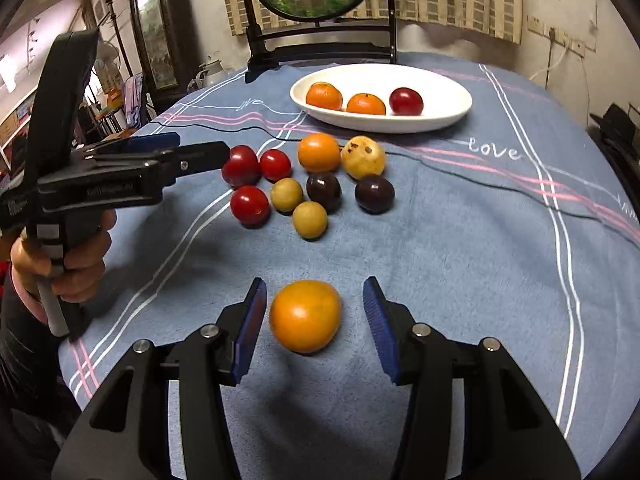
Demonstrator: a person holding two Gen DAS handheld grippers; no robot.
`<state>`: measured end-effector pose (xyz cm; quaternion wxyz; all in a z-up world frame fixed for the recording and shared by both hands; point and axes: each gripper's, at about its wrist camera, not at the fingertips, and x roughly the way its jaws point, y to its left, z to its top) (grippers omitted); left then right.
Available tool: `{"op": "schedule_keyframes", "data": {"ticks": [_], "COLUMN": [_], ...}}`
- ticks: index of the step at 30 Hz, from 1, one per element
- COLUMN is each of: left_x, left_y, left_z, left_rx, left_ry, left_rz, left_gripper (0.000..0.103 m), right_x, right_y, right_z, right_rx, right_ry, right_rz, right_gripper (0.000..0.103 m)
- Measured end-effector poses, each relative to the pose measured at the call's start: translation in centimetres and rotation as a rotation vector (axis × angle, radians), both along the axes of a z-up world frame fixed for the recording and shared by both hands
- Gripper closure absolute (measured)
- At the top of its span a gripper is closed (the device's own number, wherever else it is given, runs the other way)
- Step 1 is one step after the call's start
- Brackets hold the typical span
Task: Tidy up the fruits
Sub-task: 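Grasp a yellow-orange fruit with the right tool while the left tool grasps a red plum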
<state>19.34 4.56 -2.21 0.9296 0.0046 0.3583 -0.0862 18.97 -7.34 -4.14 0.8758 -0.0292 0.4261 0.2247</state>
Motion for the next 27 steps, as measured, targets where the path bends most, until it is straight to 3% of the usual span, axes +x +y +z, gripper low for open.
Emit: {"op": "schedule_keyframes", "data": {"ticks": [12, 19, 27], "left_x": [-0.5, -0.5, -0.7], "left_y": [0.2, 0.4, 0.4], "left_z": [0.4, 0.3, 0.1], "left_rx": [0.007, 0.008, 0.018], "left_ry": [-0.019, -0.016, -0.01], "left_rz": [0.001, 0.005, 0.001], "left_gripper": [0.004, 0.004, 0.004], "right_x": [-0.2, -0.2, -0.2], "right_y": [1.0, 1.4, 1.0], "right_z": [-0.6, -1.0, -1.1], "right_rx": [-0.048, -0.068, -0.048], "right_ry": [0.013, 0.03, 0.034], "right_rz": [-0.001, -0.005, -0.016], "right_gripper": [0.053, 0.063, 0.064]}}
